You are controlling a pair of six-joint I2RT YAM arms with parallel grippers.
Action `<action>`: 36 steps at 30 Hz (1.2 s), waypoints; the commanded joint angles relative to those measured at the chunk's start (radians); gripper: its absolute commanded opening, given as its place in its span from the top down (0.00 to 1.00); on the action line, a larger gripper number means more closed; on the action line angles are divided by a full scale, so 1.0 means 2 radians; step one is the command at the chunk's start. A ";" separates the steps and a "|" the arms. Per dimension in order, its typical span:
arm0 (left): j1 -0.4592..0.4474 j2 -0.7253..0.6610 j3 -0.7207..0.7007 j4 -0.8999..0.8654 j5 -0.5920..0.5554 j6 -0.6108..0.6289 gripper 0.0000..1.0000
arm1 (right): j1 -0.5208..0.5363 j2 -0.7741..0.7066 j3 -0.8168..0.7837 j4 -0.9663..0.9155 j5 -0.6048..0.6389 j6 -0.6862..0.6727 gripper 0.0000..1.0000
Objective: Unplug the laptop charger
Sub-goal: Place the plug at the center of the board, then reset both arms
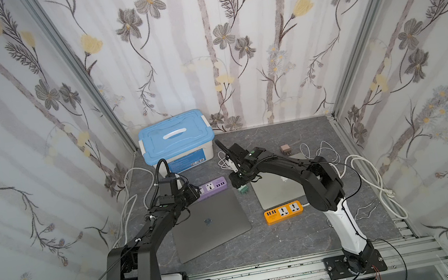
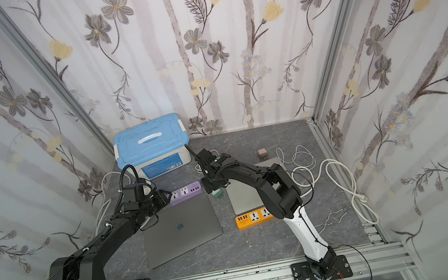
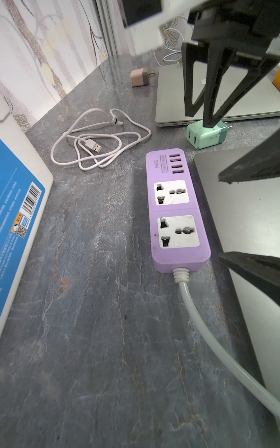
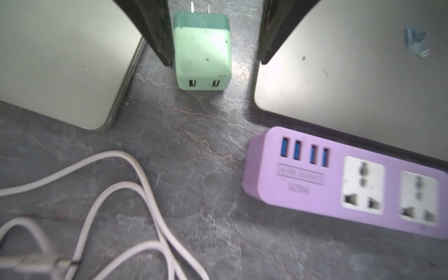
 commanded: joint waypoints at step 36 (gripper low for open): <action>-0.049 -0.211 -0.114 0.043 -0.409 0.123 0.00 | -0.214 -0.960 -0.805 0.432 0.187 -0.113 0.00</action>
